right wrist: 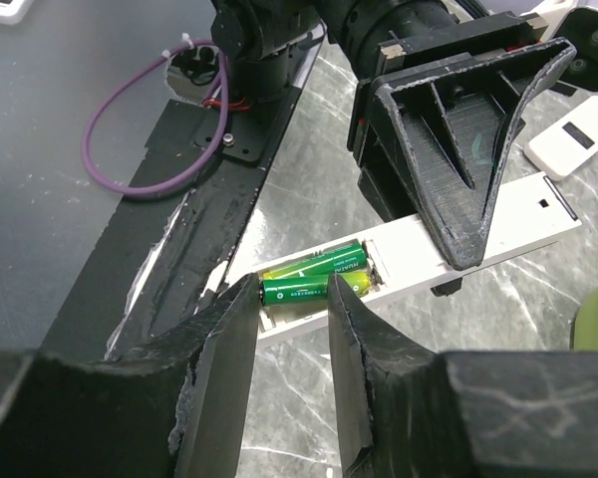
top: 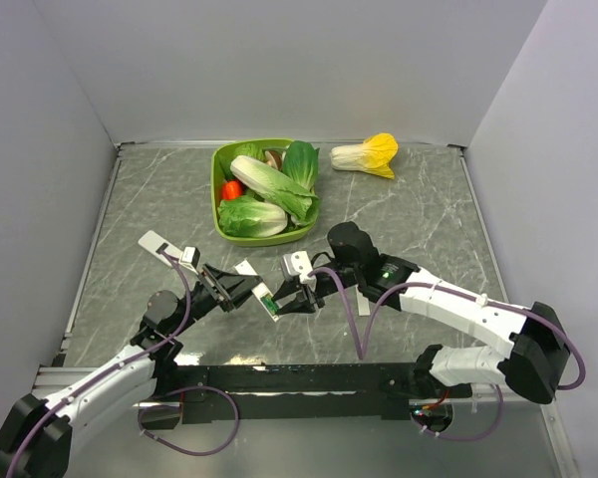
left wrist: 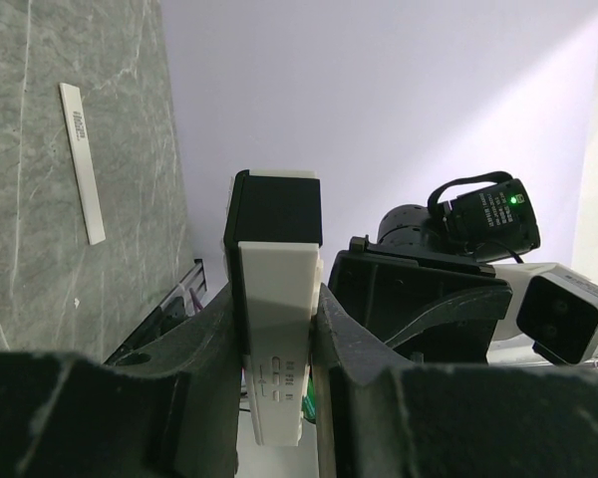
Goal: Load the batteries into the remote control
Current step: Load the battery into the remote control.
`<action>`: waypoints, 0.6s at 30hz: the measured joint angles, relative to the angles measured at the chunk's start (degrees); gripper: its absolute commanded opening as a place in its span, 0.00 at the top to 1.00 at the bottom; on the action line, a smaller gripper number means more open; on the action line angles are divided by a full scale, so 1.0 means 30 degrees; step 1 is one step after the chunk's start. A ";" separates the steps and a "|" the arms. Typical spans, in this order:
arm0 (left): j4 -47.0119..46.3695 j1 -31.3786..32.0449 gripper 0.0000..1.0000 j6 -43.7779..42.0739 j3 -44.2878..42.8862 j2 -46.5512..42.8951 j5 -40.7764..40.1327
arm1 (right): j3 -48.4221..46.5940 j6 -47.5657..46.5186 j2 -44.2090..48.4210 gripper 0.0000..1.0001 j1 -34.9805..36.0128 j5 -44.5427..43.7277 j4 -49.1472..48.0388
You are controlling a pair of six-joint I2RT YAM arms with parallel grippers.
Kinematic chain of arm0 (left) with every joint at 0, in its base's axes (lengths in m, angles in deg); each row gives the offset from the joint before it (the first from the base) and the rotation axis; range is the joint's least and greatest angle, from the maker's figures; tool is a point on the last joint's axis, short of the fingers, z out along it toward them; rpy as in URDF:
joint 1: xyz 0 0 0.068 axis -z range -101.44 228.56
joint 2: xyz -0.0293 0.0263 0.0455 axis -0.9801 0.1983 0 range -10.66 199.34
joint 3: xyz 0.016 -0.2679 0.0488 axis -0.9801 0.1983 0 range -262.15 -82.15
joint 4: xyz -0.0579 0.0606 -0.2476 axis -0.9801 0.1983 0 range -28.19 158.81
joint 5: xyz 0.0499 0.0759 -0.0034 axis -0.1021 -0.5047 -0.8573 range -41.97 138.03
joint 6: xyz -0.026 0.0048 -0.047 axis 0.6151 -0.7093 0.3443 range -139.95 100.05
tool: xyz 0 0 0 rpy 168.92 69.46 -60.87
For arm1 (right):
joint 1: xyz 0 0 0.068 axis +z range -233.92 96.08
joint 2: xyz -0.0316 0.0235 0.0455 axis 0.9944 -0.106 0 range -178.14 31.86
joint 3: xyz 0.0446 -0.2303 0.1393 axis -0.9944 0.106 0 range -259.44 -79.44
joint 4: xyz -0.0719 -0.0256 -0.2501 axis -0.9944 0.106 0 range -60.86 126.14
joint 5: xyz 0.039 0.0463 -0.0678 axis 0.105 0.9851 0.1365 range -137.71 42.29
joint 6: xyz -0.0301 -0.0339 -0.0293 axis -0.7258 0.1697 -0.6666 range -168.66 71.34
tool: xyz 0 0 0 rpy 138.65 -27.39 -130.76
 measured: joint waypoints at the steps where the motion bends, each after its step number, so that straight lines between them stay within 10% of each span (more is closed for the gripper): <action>1: 0.0102 0.0000 0.99 0.0000 0.0000 -0.0051 0.0000 | -0.0036 -0.0036 -0.0051 0.62 0.0000 0.0000 0.0066; 18: 0.1341 -0.0277 0.99 0.0153 0.0270 -0.0809 -0.0408 | -0.1282 -0.0852 -0.1639 0.81 -0.0051 -0.0175 0.1639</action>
